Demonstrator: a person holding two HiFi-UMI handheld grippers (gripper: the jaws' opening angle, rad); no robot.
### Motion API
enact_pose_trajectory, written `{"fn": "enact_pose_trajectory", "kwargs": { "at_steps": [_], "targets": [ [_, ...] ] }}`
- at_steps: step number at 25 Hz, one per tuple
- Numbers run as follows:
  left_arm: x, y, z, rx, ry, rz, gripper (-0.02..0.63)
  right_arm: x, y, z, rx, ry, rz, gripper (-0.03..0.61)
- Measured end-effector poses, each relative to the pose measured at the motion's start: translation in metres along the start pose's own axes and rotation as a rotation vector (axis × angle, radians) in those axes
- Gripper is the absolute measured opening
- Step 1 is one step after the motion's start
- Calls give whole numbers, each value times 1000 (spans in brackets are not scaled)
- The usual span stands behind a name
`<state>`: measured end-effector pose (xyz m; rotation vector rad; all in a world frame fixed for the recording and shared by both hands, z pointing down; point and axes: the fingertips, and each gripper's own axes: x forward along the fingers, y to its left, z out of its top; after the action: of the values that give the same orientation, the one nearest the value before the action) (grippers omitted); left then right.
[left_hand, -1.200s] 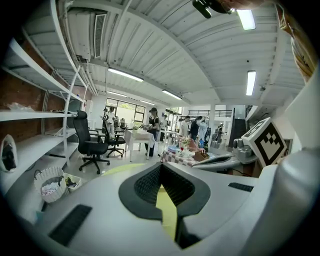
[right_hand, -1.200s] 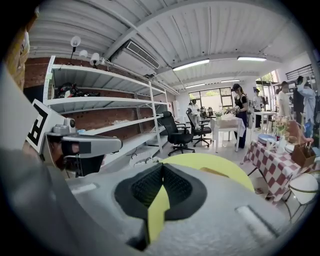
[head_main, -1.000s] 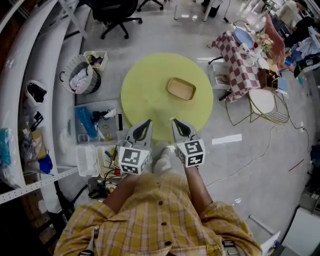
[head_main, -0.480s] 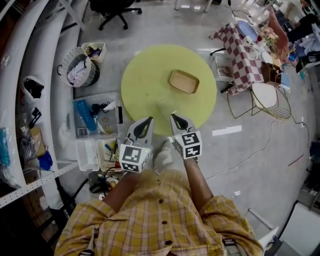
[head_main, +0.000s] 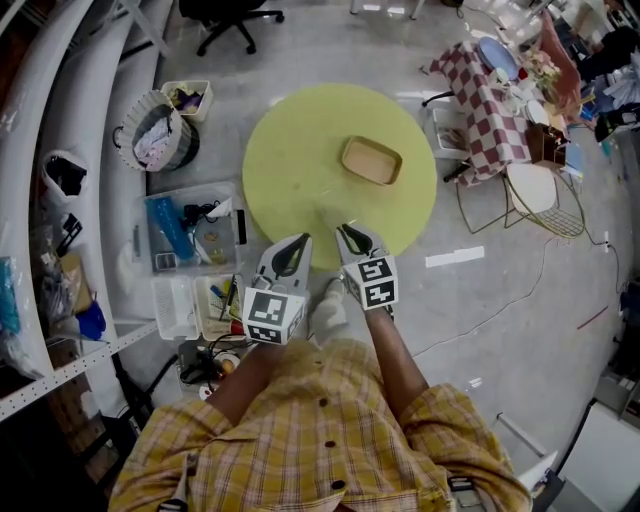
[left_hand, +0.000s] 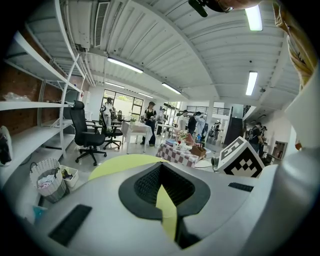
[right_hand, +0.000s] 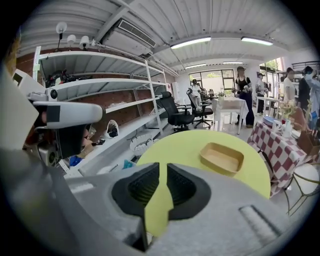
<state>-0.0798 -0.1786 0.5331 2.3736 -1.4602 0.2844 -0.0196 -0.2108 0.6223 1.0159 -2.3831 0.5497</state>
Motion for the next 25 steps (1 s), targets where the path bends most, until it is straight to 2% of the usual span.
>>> {"fn": "enact_pose_trajectory", "kwargs": {
  "at_steps": [8, 10, 25],
  "targets": [
    [6, -2, -5, 0, 18, -10, 5, 15, -6, -14, -8, 47, -4, 49],
    [8, 0, -6, -1, 20, -10, 5, 22, -8, -19, -6, 66, -2, 78],
    [23, 4, -28, -2, 55, -15, 5, 63, -15, -48, -40, 150, 11, 155]
  ]
}}
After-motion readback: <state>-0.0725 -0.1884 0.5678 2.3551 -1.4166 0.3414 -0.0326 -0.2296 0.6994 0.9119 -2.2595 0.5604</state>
